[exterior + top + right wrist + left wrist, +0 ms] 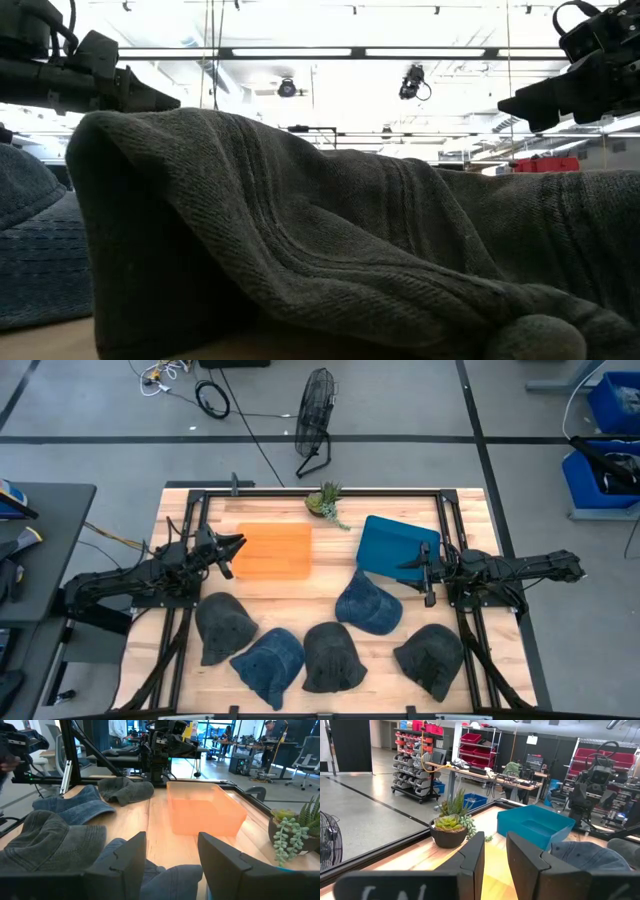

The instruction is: Pick & Place hat

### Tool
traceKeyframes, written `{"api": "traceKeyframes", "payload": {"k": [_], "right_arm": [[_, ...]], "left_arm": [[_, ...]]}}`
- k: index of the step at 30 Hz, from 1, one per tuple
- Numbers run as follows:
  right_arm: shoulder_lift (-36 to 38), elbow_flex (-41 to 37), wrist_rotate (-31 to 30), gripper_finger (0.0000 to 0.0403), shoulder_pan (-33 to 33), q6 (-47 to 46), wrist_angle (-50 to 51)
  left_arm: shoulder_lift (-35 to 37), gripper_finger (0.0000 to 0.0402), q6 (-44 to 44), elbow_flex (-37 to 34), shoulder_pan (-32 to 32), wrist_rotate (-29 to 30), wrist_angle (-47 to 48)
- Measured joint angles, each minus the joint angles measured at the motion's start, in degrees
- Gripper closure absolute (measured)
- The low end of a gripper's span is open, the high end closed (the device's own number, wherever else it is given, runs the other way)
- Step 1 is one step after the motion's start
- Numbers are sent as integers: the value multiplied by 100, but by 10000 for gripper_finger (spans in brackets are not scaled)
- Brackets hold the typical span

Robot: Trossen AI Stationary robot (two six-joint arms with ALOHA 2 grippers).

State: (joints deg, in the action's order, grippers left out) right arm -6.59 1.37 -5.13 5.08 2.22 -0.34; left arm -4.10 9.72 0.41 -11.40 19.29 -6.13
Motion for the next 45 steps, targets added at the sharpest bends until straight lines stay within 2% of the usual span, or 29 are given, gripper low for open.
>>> {"api": "traceKeyframes", "payload": {"k": [6,10,16,21,24,28,30,34,36,40,45], "right_arm": [[-2,0,0,218,-1,0,-1],[-1,0,2,218,-1,0,-2],[0,0,2,218,-2,0,-2],[-2,0,1,218,0,0,-2],[-1,0,1,218,-1,0,-1],[-1,0,2,218,-2,0,-2],[-2,0,0,218,-1,1,-1],[0,0,0,218,0,-12,-2],[-1,0,24,218,2,-444,-11],[-1,0,81,218,2,-1940,-132],[-4,0,-445,218,0,-2442,-272]], "left_arm": [[0,319,21,0,0,-6,-86],[0,319,193,2,0,-299,-66],[0,319,324,30,2,-349,-28],[3,316,111,561,0,-807,-29],[-5,300,-233,1011,0,-1103,240],[-48,262,-524,1620,2,-1154,963],[-105,244,-596,1770,0,-1156,1245],[-190,224,-590,1833,0,-1156,1231],[-221,221,-588,1812,0,-1154,1252],[-238,221,-591,1788,0,-1153,1296],[-233,221,-574,1788,0,-1147,1311]]}}
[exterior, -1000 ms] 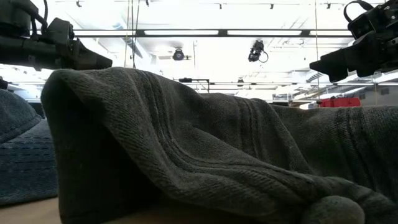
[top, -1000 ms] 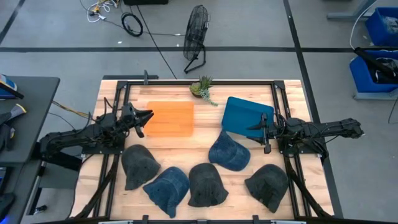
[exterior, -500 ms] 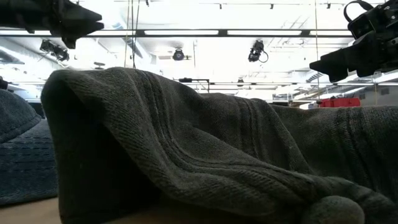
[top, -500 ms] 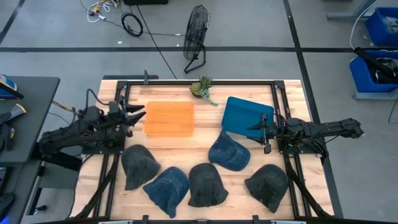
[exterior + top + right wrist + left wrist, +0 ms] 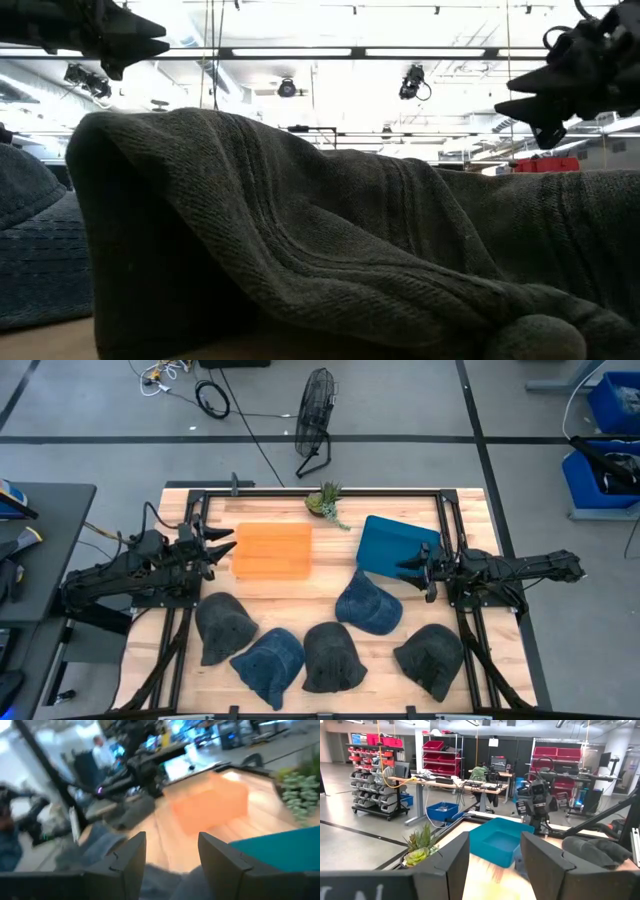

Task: Pick & Place hat
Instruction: Put the top blue cap into the blue bin

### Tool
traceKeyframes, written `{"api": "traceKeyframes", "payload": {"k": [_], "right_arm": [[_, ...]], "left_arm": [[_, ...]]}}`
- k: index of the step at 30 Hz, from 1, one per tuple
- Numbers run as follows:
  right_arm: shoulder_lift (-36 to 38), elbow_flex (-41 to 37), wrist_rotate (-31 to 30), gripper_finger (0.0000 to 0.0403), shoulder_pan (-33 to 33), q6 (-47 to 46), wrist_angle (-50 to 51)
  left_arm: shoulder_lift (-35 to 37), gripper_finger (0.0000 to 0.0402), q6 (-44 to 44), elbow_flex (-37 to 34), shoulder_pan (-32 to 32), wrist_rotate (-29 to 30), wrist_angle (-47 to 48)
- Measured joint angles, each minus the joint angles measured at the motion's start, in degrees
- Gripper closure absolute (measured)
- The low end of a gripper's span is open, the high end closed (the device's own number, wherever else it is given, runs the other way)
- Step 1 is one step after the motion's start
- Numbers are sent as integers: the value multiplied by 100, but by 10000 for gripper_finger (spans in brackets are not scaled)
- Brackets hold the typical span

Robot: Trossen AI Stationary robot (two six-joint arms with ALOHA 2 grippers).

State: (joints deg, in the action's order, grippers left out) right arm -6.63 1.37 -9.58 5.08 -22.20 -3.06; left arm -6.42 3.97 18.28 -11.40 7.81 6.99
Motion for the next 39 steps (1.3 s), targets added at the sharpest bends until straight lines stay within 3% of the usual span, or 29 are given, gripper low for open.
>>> {"api": "traceKeyframes", "payload": {"k": [9,19,34,39], "right_arm": [[2,2,-722,218,0,-276,-403],[2,2,-757,218,-18,668,-683],[3,2,-793,218,-26,614,-1088],[2,2,-1263,218,-26,423,-1043]], "left_arm": [[1,221,-11,0,0,-2,24],[1,221,-14,0,2,-2,26],[3,221,-18,0,0,-2,26],[3,221,-19,0,0,-4,26]]}}
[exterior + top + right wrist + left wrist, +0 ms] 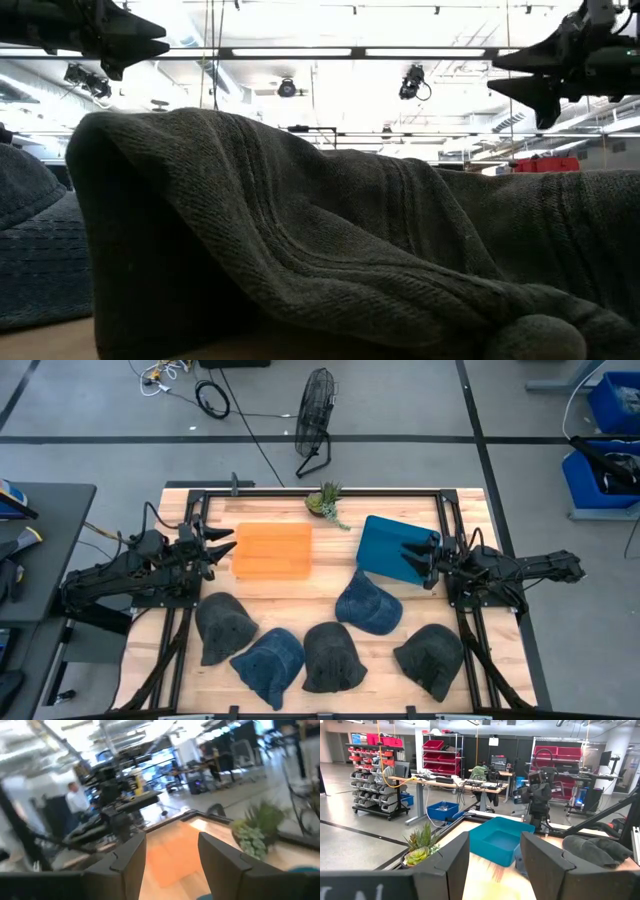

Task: Pick & Place hat
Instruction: Put the top blue cap into the blue bin

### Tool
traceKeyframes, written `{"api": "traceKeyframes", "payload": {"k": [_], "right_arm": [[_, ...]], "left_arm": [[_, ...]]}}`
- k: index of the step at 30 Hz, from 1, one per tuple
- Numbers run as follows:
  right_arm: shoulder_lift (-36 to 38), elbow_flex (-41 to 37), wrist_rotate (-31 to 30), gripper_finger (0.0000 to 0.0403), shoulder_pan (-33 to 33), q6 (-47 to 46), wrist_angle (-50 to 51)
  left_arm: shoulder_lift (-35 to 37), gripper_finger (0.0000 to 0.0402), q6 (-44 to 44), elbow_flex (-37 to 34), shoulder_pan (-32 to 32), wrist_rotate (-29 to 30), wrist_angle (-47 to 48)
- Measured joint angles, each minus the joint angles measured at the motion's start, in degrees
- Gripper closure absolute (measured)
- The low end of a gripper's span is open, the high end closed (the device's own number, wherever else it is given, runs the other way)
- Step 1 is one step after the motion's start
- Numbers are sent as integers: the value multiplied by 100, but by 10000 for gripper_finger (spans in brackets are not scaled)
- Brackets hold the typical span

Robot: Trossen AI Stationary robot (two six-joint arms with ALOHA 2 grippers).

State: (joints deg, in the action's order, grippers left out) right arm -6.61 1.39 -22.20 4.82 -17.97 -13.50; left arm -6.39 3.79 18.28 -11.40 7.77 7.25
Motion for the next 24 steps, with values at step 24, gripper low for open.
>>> {"api": "traceKeyframes", "payload": {"k": [24], "right_arm": [[-4964,4426,2124,218,53,-2742,4231]], "left_arm": [[-1754,221,369,983,0,50,-267]]}}
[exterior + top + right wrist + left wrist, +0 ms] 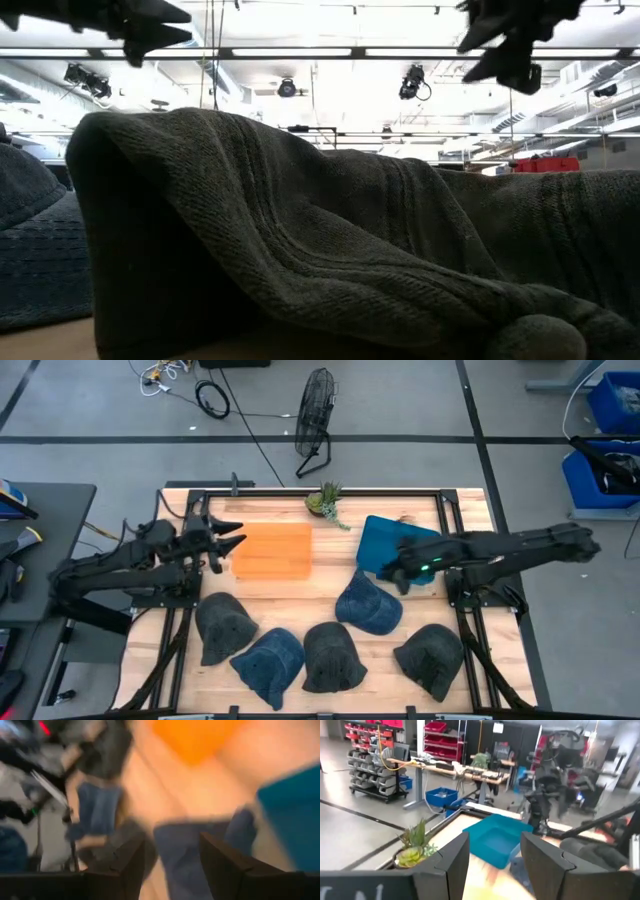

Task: Pick & Place hat
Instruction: Put the top blue cap into the blue bin

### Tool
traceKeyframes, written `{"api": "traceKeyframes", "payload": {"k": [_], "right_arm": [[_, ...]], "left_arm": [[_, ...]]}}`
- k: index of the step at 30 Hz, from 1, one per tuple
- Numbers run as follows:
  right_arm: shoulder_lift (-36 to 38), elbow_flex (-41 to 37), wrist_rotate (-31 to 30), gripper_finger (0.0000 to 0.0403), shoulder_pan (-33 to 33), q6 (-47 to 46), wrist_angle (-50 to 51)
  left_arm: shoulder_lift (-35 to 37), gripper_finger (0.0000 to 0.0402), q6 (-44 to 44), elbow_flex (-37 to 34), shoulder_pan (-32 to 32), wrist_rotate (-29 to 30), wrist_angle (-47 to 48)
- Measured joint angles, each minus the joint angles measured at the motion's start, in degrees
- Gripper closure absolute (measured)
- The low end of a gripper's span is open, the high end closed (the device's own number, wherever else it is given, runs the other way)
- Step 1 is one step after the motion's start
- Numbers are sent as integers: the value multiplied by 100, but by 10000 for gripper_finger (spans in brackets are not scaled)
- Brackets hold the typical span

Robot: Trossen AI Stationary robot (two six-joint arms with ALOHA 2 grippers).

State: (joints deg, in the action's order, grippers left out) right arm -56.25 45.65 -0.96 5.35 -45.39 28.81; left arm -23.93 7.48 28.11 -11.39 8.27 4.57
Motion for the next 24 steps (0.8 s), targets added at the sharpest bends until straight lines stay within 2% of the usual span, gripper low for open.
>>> {"api": "traceKeyframes", "payload": {"k": [4,10,17,24], "right_arm": [[-1099,653,504,218,111,-689,386],[-2141,1412,959,218,131,-1385,1458],[-2874,1469,978,218,150,-1888,2143],[-3434,1469,517,218,78,-2110,2144]], "left_arm": [[-569,221,-543,404,2,1,4],[-936,221,-1031,591,2,56,-17],[-1022,221,-1153,585,0,66,84],[-1020,221,-1164,585,0,66,105]]}}
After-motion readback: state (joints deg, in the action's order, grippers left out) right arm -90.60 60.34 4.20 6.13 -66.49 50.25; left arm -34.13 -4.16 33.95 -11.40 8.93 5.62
